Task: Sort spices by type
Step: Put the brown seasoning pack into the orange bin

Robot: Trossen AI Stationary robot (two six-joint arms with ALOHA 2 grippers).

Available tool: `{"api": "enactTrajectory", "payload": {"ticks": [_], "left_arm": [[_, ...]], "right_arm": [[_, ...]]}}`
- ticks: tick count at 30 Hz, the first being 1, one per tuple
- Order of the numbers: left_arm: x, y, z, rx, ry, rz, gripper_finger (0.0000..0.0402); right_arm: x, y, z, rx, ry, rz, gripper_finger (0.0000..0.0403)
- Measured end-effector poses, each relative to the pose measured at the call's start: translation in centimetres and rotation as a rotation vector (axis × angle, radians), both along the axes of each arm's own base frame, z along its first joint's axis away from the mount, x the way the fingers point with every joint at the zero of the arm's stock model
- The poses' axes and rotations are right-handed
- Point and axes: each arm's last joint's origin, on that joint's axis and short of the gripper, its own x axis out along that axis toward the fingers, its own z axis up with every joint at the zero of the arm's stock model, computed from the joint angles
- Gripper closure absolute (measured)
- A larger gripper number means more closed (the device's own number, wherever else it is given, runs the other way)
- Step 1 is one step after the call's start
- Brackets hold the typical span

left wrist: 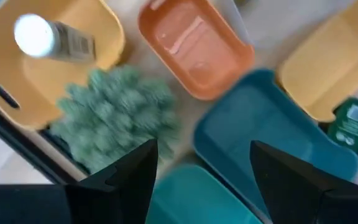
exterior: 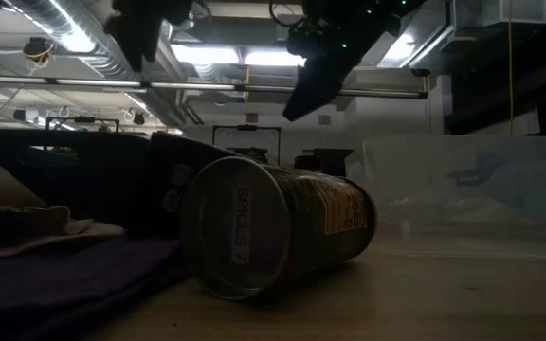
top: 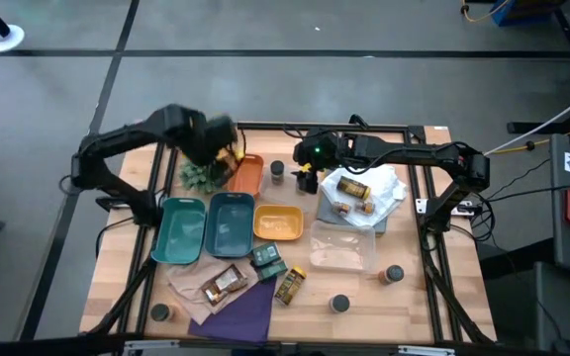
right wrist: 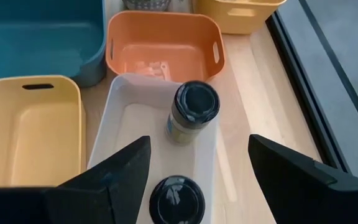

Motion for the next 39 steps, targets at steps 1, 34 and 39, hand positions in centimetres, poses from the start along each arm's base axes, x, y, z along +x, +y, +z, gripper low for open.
{"api": "enactTrajectory", "payload": {"ticks": [1,34,39], "left_arm": [[0.2,-1.3,-0.1,0.007,-0.003,-0.004,0.0163],[5.0,-25.3,-16.8,-0.144,-0.112,-0.272,0.0163],[4.9,-26.3,-18.2,-0.13,-0.078,-0.298,0.0163]], "right_arm": [[0.0,0.0,0.0,0.001,0.005,0.0,0.0132],[-0.3,0.1,-0.3,0.01,0.039,0.0,0.0132],[-0.3,0.1,-0.3,0.01,0.042,0.0,0.0132]]}}
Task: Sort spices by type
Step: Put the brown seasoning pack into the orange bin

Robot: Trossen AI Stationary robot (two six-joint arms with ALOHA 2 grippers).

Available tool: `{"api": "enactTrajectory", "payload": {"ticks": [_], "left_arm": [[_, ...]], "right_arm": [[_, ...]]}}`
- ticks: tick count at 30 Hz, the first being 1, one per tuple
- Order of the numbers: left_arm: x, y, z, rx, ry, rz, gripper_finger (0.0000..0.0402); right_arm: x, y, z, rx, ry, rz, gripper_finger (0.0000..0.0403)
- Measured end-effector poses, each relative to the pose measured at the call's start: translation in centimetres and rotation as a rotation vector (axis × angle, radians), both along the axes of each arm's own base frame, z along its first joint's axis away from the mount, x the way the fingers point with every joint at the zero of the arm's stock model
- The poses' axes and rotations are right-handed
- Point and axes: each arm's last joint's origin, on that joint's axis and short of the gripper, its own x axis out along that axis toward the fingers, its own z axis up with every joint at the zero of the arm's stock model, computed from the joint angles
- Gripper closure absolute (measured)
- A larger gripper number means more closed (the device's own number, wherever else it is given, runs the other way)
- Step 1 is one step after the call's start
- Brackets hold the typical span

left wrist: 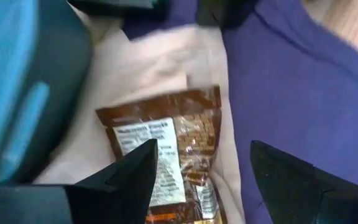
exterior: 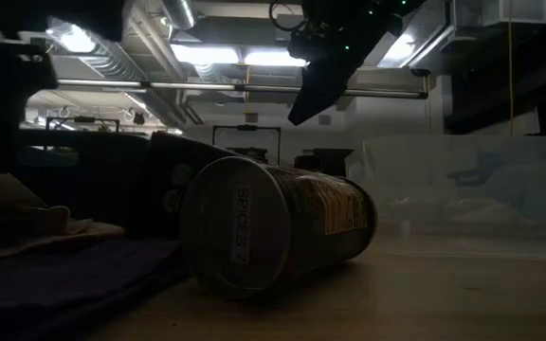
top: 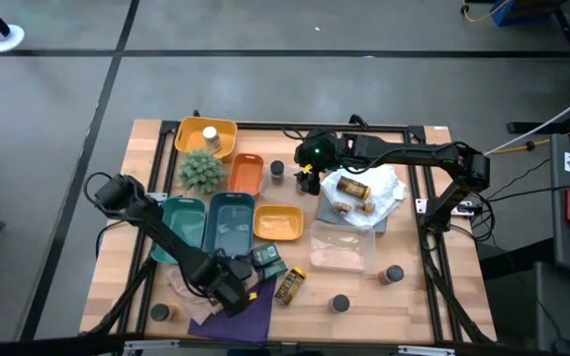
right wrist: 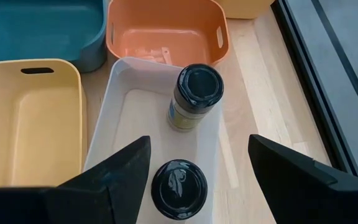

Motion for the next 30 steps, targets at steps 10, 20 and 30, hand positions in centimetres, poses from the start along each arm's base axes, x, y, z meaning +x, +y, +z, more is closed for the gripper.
{"api": "enactTrajectory", "payload": {"ticks": [10,20,30], "left_arm": [[0.0,-0.7,-1.9,0.04,0.042,-0.028,0.0163],[0.0,-0.6,-3.0,0.108,0.075,-0.016,0.0163],[-0.3,-0.4,-3.0,0.113,0.098,0.039,0.0245]], "right_arm": [[-0.1,0.0,-0.1,0.003,0.011,0.0,0.0132],[-0.1,0.0,-0.1,0.003,0.013,0.0,0.0132],[-0.1,0.0,-0.1,0.003,0.013,0.0,0.0132]]}}
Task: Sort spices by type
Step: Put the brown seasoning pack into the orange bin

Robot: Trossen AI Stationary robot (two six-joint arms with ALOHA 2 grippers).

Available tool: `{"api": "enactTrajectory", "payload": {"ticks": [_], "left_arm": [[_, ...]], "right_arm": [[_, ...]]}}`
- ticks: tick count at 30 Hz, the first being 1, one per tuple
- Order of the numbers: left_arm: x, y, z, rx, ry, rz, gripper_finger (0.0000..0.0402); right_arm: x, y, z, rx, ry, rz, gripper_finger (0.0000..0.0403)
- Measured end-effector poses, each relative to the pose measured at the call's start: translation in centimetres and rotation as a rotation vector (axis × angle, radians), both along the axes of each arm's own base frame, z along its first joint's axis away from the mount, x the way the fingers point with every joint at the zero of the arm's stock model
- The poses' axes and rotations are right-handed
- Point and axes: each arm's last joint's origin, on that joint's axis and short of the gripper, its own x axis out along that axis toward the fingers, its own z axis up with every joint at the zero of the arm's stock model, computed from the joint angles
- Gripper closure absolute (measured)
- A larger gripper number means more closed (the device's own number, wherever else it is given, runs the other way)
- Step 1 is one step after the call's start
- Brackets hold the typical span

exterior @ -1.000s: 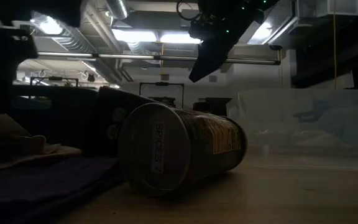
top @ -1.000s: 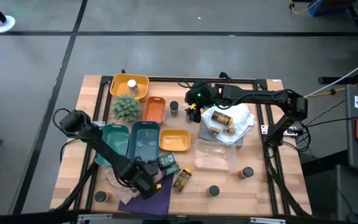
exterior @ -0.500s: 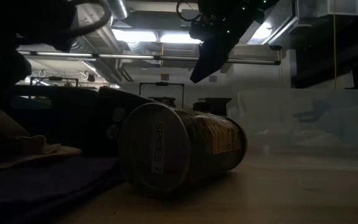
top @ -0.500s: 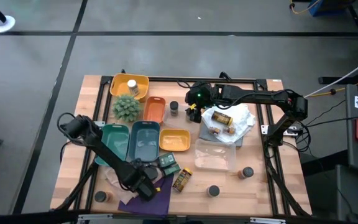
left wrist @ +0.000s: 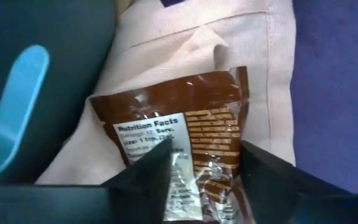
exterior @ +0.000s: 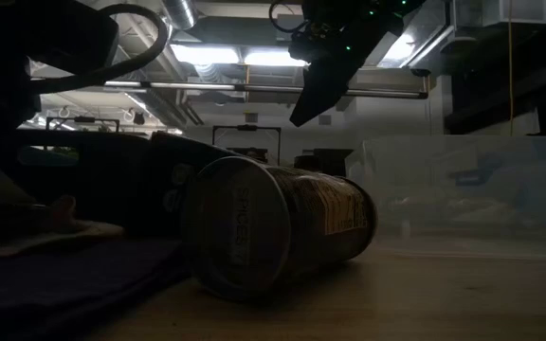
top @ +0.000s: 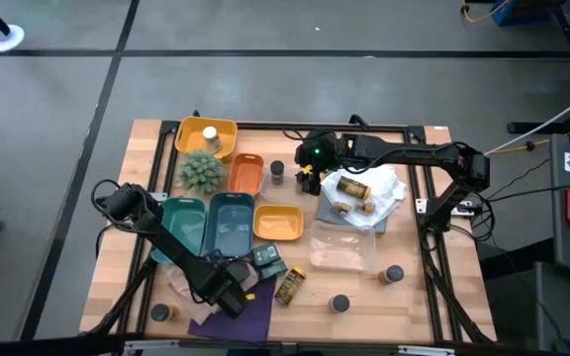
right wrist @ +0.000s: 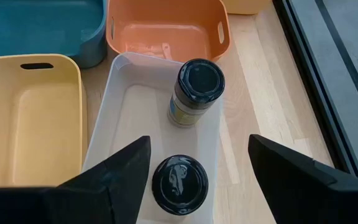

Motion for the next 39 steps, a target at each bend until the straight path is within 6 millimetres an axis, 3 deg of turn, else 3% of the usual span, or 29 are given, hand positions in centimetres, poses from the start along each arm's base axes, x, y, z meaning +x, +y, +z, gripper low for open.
{"api": "enactTrajectory", "payload": {"ticks": [12,24,39], "left_arm": [[0.3,-0.4,0.3,-0.068,0.008,-0.009,0.0394],[1.5,-1.4,3.2,-0.12,-0.074,-0.069,0.04],[-0.3,0.7,9.2,-0.055,-0.285,-0.036,0.0401]], "right_arm": [[0.0,0.0,0.0,0.0,0.0,0.0,0.0132],[0.0,0.0,0.0,0.0,0.0,0.0,0.0132],[0.0,0.0,0.0,0.0,0.0,0.0,0.0132]]}}
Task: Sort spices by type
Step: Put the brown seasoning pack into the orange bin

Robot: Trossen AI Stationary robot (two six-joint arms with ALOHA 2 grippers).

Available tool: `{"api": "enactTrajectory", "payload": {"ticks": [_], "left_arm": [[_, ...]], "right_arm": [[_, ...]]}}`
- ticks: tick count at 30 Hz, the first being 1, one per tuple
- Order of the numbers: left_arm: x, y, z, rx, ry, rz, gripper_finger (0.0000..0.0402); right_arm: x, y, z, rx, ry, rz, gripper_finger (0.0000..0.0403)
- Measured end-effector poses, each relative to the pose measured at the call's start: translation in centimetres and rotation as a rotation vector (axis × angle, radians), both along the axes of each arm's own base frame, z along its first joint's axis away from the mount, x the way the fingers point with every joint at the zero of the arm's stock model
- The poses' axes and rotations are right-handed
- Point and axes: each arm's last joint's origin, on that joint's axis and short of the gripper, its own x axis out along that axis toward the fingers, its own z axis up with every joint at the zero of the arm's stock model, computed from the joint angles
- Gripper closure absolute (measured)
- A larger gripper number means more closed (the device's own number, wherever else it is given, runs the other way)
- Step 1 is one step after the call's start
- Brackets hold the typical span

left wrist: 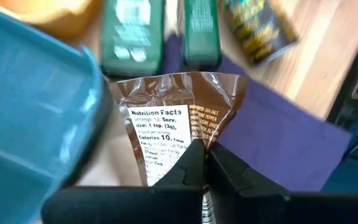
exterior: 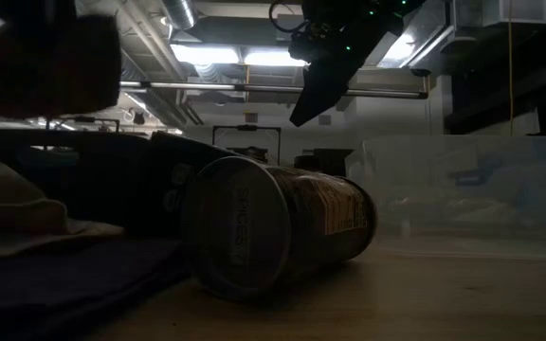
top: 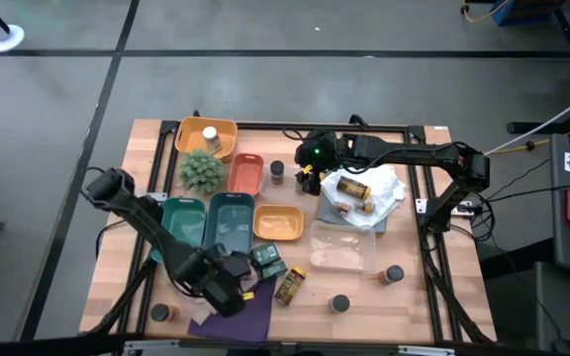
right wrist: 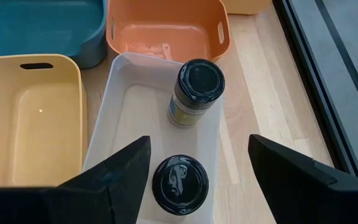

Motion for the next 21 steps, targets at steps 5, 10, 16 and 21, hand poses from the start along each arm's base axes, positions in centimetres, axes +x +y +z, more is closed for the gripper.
{"api": "enactTrajectory", "payload": {"ticks": [5,10,16,21], "left_arm": [[-0.9,1.3,2.7,0.049,-0.121,0.008,0.0401],[-2.2,3.5,5.3,0.228,-0.242,0.045,0.0402],[-2.9,6.7,7.3,0.515,-0.345,0.138,0.0401],[-2.1,8.8,7.8,0.765,-0.366,0.187,0.0401]], "right_arm": [[0.0,0.0,0.0,0.0,0.0,0.0,0.0132],[0.0,0.0,0.0,0.0,0.0,0.0,0.0132],[0.0,0.0,0.0,0.0,-0.001,0.0,0.0132],[0.0,0.0,0.0,0.0,-0.001,0.0,0.0132]]}}
